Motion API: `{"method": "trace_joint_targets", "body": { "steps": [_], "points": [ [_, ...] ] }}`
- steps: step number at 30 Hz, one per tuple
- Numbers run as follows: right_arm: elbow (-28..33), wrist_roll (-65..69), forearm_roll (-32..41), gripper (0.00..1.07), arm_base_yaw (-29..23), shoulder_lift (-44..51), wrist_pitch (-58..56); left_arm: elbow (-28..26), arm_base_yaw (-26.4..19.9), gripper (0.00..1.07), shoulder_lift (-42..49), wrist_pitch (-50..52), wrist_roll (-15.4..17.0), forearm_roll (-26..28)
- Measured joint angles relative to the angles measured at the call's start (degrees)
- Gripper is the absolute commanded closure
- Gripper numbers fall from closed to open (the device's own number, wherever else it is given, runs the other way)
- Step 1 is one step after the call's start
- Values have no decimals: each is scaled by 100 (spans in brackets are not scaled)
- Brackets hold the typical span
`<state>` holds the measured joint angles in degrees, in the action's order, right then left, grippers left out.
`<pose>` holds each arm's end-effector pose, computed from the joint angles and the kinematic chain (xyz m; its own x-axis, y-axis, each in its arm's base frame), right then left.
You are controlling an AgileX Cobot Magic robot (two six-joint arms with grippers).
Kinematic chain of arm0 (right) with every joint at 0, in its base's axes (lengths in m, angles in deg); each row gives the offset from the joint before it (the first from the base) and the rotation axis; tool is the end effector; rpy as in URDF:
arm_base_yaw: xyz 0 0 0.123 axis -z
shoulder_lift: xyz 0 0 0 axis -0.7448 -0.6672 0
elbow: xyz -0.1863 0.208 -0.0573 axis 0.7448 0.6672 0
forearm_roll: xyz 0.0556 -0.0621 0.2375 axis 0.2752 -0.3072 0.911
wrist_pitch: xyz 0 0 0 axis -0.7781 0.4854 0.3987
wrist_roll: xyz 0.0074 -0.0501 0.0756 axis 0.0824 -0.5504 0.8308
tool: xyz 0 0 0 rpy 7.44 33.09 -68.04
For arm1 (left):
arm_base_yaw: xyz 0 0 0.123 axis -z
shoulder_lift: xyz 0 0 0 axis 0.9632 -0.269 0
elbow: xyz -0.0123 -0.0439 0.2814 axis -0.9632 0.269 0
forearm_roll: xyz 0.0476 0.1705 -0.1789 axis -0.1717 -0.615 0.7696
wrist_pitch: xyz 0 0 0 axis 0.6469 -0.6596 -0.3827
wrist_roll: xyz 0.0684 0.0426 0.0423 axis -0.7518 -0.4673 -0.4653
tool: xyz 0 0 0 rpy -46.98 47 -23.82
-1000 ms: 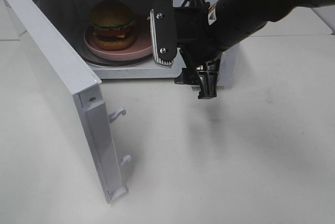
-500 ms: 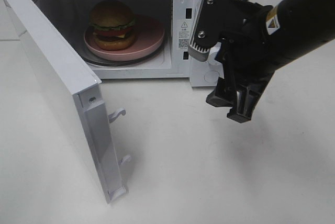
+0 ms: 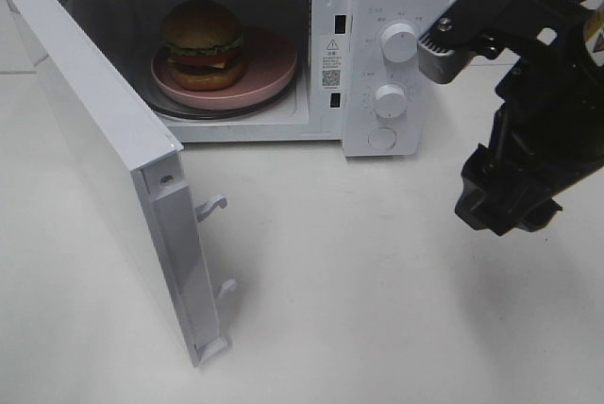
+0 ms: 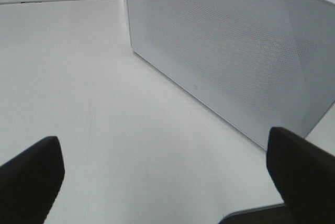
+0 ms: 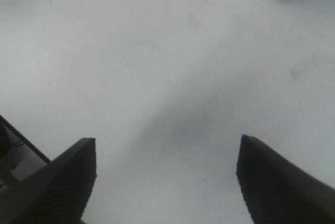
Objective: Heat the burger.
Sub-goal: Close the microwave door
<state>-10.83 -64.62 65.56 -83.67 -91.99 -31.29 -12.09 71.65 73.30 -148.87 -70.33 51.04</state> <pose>0.2007 0.1289 0.2765 -0.5876 -0.7118 -0.3848 -0.6933 0.6881 -0.2141 -0.0096 -0.0202 0.2827 -0.4337 0.0421 -0.9001 0.1759 0.9836 -0.0387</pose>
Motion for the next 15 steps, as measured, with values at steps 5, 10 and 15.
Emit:
{"method": "trace_joint_targets", "body": {
  "steps": [5,10,15],
  "points": [
    [0,189,0,34,0,264,-493,0,0,9,0,0,0,0],
    [80,258,0,34,0,762,-733,0,0,9,0,0,0,0],
    [458,390,-11,34,80,1369,-791,0,0,9,0,0,0,0]
  ]
}}
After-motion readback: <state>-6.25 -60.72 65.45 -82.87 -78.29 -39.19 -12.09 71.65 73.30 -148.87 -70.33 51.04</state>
